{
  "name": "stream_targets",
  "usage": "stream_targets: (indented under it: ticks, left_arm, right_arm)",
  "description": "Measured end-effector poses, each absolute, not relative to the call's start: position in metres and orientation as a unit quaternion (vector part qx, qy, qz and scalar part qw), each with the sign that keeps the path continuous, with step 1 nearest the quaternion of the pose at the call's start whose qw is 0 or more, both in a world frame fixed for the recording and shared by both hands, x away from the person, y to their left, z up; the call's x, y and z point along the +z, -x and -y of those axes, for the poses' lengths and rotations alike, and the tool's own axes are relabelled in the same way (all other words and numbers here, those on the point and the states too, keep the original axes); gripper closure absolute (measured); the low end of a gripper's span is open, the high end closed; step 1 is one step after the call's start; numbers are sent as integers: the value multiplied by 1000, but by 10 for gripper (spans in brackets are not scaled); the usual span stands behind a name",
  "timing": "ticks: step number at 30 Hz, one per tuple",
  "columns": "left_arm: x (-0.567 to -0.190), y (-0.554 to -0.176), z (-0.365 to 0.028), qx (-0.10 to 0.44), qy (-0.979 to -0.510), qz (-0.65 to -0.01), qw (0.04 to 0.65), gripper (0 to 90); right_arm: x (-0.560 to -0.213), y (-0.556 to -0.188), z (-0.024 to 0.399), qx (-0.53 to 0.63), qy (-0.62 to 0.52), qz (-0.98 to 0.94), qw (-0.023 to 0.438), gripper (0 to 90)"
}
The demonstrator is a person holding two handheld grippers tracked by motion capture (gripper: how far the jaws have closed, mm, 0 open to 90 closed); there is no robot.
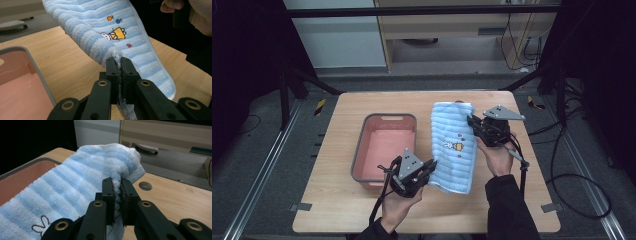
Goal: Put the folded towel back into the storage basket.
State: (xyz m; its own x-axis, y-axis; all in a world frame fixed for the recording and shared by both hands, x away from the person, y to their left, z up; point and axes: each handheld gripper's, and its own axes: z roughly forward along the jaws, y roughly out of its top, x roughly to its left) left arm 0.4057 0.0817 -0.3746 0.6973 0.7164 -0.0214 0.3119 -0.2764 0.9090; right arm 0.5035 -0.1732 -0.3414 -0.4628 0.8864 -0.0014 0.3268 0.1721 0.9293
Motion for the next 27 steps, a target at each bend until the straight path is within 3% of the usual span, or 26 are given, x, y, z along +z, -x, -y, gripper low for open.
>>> stream_targets:
  ticks: [27]
  left_arm:
    - [-345, -416, -141, 225, -742, -354, 522, 860]
  right_arm:
    - [-304, -525, 111, 489, -399, -717, 296, 835]
